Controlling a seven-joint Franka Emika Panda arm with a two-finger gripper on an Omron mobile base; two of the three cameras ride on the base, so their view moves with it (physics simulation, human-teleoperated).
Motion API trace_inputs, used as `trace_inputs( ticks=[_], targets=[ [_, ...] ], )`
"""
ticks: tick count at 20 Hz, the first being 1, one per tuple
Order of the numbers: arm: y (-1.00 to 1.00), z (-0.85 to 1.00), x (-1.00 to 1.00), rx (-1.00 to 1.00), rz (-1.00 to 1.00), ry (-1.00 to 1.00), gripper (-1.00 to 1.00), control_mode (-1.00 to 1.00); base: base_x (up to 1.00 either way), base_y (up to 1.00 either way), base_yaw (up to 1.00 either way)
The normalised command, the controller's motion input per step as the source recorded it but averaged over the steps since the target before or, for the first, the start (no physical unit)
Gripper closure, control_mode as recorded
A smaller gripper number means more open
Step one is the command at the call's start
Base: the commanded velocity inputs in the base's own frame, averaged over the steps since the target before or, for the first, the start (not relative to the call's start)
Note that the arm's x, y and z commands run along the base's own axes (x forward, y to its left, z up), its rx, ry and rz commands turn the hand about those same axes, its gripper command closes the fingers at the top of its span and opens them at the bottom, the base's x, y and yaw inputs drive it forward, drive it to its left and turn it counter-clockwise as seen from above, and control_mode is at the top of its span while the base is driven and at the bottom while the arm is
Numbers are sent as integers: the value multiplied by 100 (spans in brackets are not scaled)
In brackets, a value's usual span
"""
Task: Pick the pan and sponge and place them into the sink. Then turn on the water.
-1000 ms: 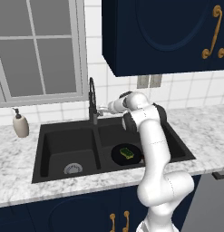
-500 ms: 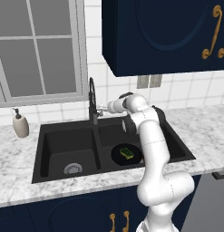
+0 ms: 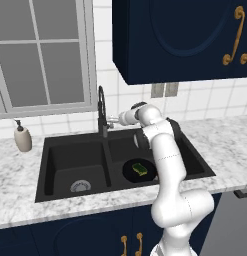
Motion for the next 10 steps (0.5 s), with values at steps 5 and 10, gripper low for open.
trace_inputs(
  ticks=[5,10],
  targets=[
    [3,-12,71,0,-4,8,-100,-100,0,0,0],
    [-41,-19,68,11,-9,25,-100,-100,0,0,0]
  ],
)
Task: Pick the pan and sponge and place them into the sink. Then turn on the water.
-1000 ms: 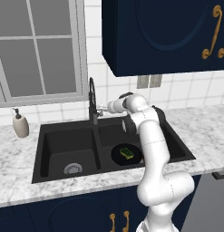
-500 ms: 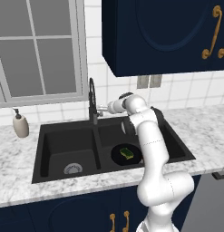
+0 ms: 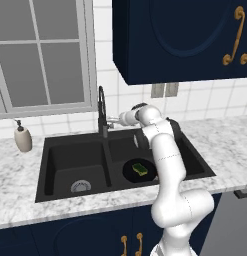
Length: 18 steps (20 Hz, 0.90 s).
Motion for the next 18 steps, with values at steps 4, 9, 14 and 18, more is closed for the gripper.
trace_inputs(
  ticks=[4,9,14,18],
  targets=[
    [-64,-27,75,13,-16,37,-100,-100,0,0,0],
    [-83,-35,75,10,-23,48,-100,-100,0,0,0],
    [-93,-38,71,5,-30,59,-100,-100,0,0,0],
    [-78,-36,79,0,-36,64,-100,-100,0,0,0]
  ],
)
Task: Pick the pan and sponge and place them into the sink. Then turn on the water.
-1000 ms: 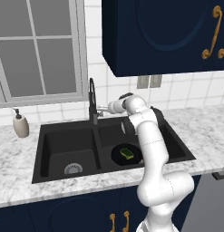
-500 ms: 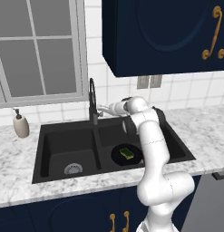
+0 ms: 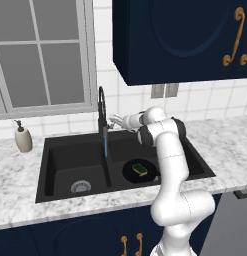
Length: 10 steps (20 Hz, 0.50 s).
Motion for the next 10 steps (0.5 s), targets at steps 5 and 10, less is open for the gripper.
trace_inputs(
  ticks=[5,10],
  targets=[
    [-53,-15,58,0,-34,62,-100,-100,0,0,0],
    [-55,89,-97,11,0,-10,-100,-100,0,0,0]
  ],
)
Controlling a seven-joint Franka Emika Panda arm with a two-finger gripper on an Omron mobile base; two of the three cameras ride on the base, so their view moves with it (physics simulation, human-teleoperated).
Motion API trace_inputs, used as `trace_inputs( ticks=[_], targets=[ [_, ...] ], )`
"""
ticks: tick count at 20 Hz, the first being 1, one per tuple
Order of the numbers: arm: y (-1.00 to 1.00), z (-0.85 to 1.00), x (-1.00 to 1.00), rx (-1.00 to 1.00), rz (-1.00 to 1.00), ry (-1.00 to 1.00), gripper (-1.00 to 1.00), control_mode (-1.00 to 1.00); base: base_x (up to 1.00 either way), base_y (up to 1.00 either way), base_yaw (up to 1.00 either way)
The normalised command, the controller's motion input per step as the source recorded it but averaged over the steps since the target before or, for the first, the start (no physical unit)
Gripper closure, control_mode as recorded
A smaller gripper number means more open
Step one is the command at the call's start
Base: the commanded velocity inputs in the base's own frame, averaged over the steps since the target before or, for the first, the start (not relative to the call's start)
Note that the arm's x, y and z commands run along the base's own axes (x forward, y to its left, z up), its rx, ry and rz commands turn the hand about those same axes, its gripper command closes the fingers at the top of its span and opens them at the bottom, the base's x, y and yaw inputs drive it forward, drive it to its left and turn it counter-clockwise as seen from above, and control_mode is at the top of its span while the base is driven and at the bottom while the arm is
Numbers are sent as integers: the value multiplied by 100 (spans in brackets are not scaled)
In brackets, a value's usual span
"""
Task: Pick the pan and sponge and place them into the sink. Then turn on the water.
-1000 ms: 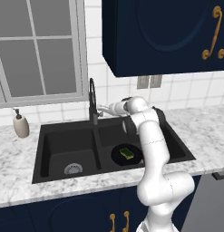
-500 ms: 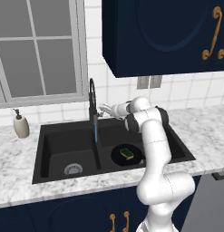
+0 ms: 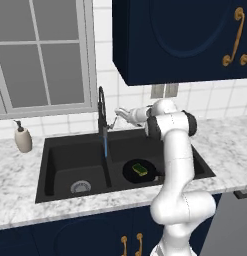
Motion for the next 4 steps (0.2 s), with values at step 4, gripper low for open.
trace_inputs(
  ticks=[4],
  targets=[
    [-88,31,-100,6,-1,-4,-100,-100,0,0,0]
  ],
)
